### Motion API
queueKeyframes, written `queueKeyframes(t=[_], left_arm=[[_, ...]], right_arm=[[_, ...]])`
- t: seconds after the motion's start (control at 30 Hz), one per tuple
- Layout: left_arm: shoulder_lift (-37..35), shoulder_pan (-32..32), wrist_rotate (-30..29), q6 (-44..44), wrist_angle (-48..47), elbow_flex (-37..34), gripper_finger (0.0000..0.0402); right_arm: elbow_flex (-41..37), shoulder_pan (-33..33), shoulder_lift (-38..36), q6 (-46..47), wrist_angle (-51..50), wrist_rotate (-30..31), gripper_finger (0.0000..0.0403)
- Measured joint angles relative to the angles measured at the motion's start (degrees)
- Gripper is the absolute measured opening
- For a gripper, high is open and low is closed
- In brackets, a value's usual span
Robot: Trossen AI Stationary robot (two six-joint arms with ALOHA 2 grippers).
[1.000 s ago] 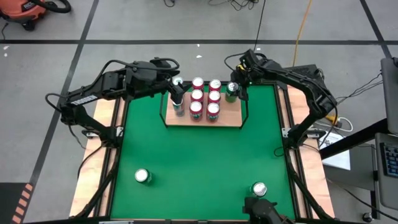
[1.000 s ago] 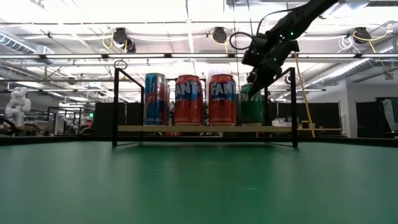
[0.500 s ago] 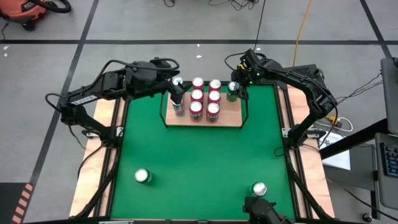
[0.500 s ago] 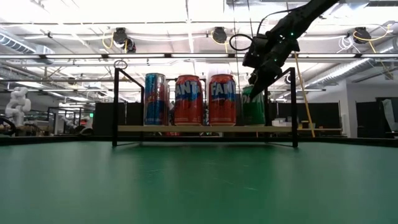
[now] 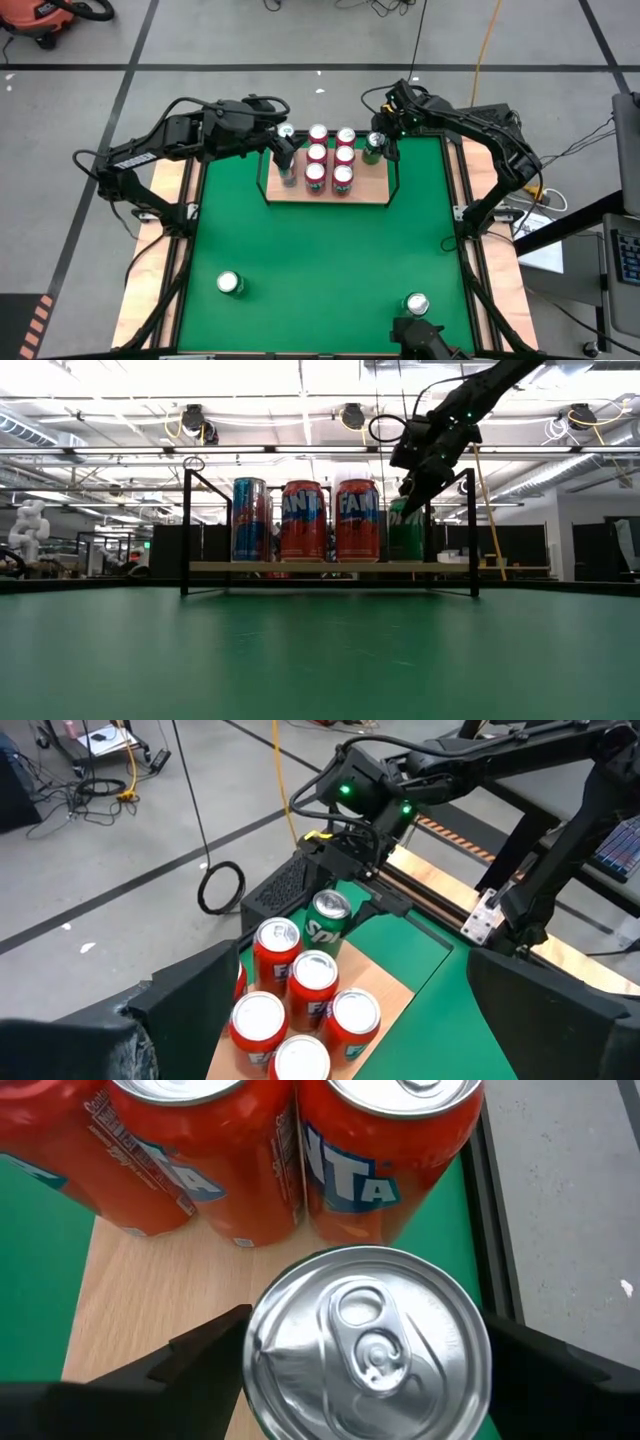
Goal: Place canned beverage on shelf
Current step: Put the green soda can on the shelf, then put the green soda can on the shelf aligned with the other green soda can
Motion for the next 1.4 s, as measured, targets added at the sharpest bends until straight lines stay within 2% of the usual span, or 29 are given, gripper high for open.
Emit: queueKeyframes(t=[0.8, 1.13, 1.4], left_arm=[[0.0, -0.02, 0.0, -0.45, -0.07, 0.02, 0.0391], [0.0, -0.15, 0.04, -0.56, -0.06, 0.02, 0.0391], [0.0, -0.22, 0.31, -2.1, -1.17, 0.02, 0.0391]], right_arm=[[0.09, 0.65, -0.76, 5.29, -0.53, 1.09, 0.0336], [0.14, 0.65, -0.85, 7.57, 0.94, 0.9, 0.0381], [6.87, 0.77, -2.58, 9.4, -1.45, -0.55, 0.0386]])
